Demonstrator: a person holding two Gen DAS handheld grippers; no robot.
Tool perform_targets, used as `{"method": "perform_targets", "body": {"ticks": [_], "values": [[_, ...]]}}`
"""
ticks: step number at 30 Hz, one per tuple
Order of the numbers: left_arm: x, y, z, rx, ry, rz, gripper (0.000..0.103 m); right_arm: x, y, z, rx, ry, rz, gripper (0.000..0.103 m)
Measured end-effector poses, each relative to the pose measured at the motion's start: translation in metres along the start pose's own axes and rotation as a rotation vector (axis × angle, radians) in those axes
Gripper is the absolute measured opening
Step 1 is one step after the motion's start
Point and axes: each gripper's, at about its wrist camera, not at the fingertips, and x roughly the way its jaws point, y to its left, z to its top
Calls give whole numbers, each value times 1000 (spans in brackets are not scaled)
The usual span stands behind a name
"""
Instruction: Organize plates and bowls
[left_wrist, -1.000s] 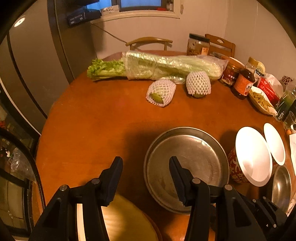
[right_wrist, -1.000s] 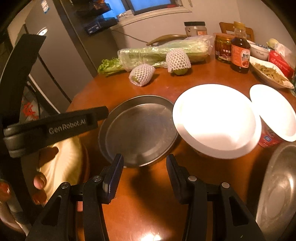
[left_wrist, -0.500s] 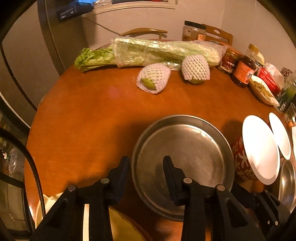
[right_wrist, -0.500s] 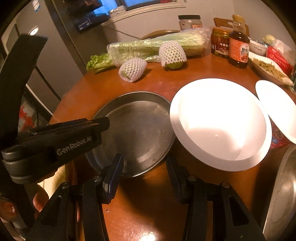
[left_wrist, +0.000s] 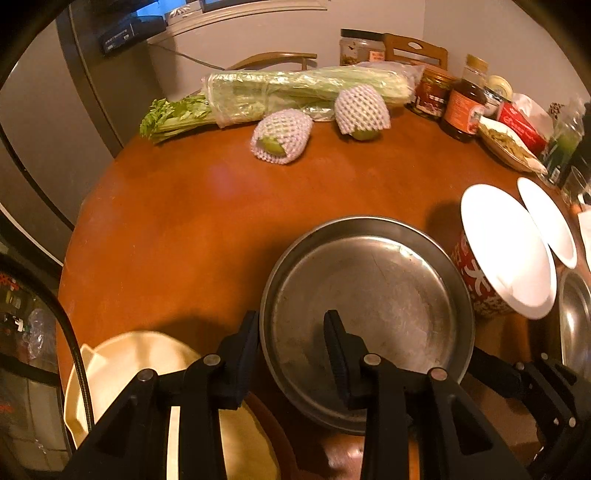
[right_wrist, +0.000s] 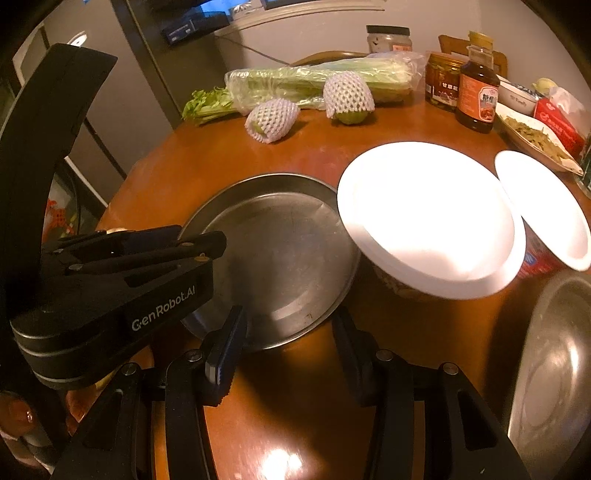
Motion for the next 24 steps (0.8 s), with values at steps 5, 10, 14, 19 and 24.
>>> {"method": "perform_targets", "body": {"ticks": [5, 10, 14, 19, 24], "values": [[-8, -12, -12, 21, 4, 10, 36, -11, -4, -12, 2, 0, 6, 49], [-16, -24, -26, 26, -4, 9, 36, -22, -6, -25, 3, -10, 10, 49], [-23, -31, -35, 28, -7, 8, 36, -32, -8, -36, 0, -15, 13, 49], [-31, -39, -47, 25, -11, 4, 36, -42, -12, -49, 0, -22, 18, 48], [-35, -43, -57, 16, -12, -12, 36, -51, -17, -59, -4, -27, 20, 48]]}}
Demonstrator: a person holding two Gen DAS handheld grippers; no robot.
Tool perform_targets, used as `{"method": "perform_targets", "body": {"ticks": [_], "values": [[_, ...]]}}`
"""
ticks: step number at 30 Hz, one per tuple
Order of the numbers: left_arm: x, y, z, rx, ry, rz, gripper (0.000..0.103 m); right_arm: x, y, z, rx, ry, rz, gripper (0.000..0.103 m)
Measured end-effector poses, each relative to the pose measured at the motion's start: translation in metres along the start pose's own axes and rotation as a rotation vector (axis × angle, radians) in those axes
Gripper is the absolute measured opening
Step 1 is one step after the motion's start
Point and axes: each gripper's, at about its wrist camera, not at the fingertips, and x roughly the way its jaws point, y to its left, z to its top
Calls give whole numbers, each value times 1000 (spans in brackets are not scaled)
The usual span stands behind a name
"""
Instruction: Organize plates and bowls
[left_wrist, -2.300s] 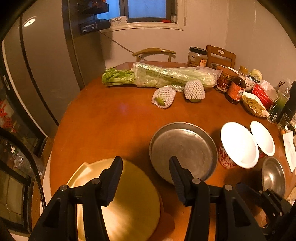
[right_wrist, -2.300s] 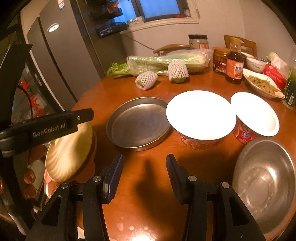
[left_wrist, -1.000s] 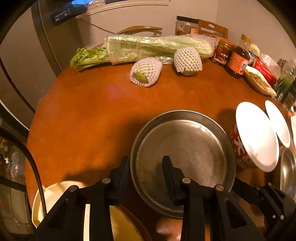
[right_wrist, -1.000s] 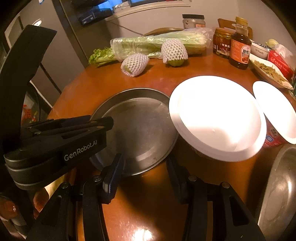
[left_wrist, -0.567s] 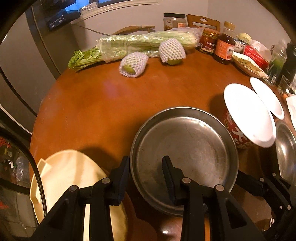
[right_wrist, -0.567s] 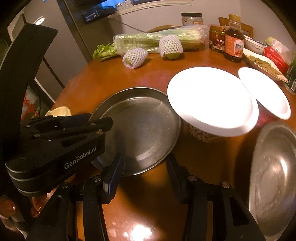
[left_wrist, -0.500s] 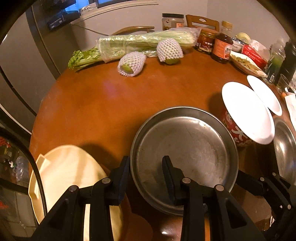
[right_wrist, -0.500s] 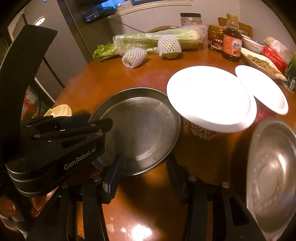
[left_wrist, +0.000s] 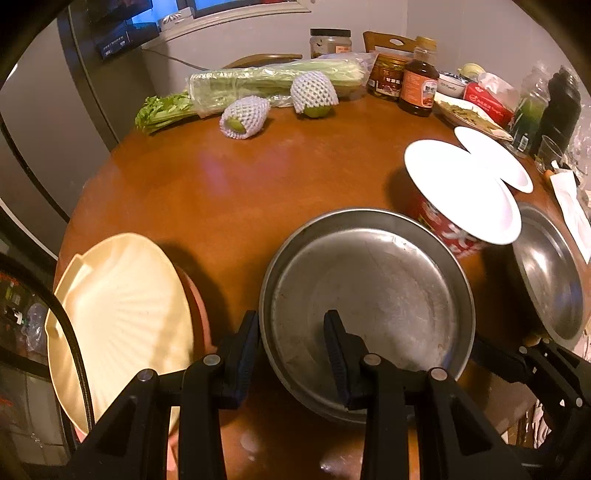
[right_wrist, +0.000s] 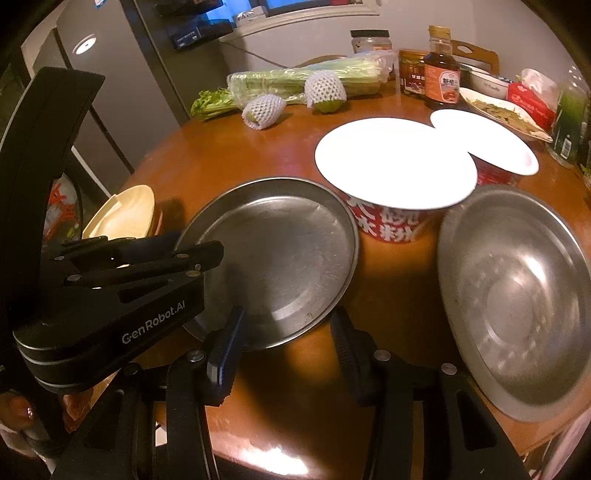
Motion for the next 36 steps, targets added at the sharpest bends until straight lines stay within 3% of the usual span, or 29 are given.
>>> {"method": "perform_targets", "body": {"ticks": [11, 16, 31, 36], "values": [[-6, -5, -22, -38, -4, -34, 36, -15, -5, -18, -24, -21, 6, 48], [-8, -1, -26, -79, -21, -49, 36, -20, -5, -22, -36, -34, 10, 43], [-10, 5, -32, -105, -74, -46, 30, -13, -3, -17, -82, -73, -30, 39], [-12, 10, -33, -132, -81, -79, 30, -19, -1, -16, -103, -92, -32, 38]]}}
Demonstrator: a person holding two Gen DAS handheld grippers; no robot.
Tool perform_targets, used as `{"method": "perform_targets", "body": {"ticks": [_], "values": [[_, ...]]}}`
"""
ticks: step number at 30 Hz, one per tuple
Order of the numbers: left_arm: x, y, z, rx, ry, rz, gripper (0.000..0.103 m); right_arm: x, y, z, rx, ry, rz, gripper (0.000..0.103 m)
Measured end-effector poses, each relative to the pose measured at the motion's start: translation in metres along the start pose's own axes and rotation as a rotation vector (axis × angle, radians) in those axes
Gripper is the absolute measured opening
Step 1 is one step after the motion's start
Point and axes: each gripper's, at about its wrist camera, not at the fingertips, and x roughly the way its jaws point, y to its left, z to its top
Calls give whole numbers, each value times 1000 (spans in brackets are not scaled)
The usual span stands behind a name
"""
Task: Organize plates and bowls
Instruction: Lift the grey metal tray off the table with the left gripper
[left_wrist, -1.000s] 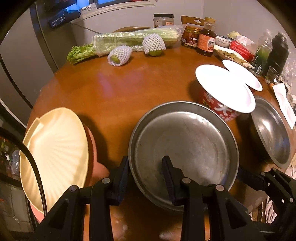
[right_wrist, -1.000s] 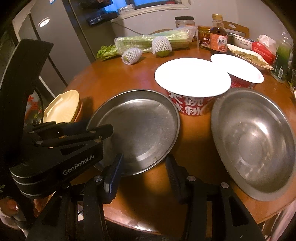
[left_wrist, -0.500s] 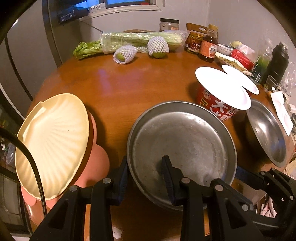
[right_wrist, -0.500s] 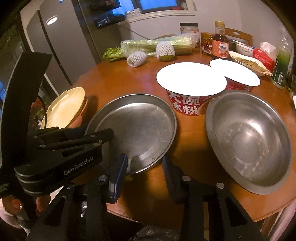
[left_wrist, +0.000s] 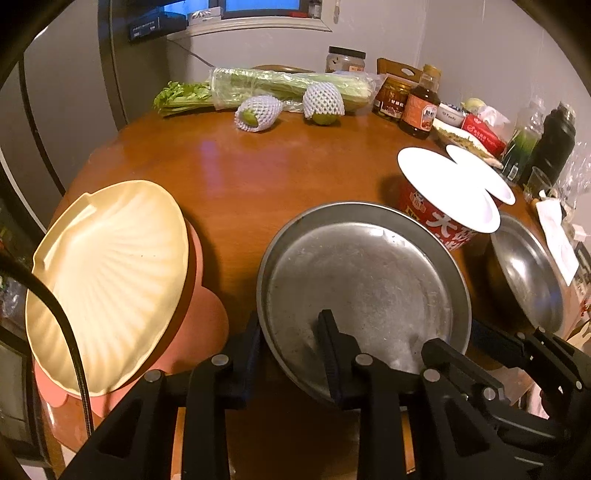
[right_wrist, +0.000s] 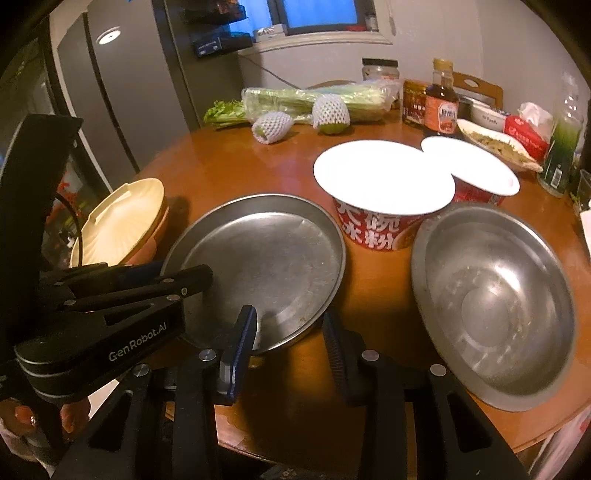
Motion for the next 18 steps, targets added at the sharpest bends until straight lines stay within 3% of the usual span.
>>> {"method": "perform_targets", "body": {"ticks": [18], "values": [[-70, 27, 7, -63, -147, 20, 30, -44, 35, 22, -81, -127, 56, 38]]}}
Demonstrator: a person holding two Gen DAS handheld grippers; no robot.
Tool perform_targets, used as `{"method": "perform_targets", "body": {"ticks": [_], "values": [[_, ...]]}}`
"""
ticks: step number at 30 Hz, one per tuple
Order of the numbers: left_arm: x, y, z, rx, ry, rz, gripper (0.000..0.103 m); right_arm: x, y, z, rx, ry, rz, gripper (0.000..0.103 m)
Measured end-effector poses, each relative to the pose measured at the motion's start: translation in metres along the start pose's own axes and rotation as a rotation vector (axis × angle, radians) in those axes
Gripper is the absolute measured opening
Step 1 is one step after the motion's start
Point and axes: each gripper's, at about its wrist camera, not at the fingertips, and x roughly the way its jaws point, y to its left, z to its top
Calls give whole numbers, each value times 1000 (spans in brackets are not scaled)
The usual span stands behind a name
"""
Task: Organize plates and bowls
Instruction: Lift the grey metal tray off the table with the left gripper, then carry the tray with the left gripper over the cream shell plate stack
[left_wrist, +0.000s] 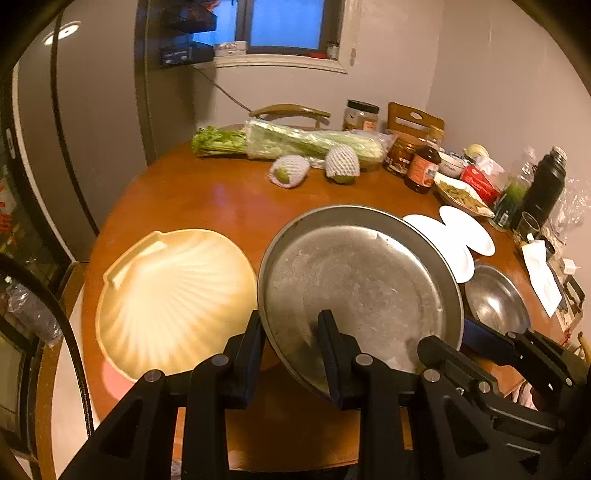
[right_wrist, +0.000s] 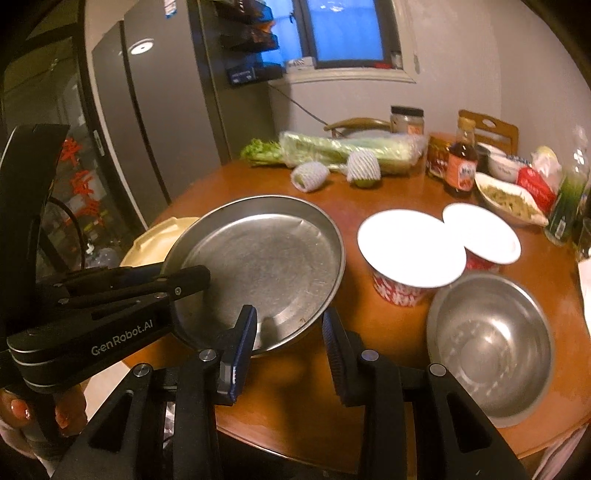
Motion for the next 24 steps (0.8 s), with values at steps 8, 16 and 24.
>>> {"method": "perform_targets", "body": {"ticks": [8, 16, 24], "values": [[-15, 21, 4, -46, -38, 21, 30, -3, 21, 15, -36, -25, 25, 38], [-23, 47, 9, -90, -65, 49, 30, 7, 43, 30, -82, -30, 53, 38], [-30, 79, 12, -134, -76, 86, 30, 19, 70, 44, -125, -35, 93, 38]]}}
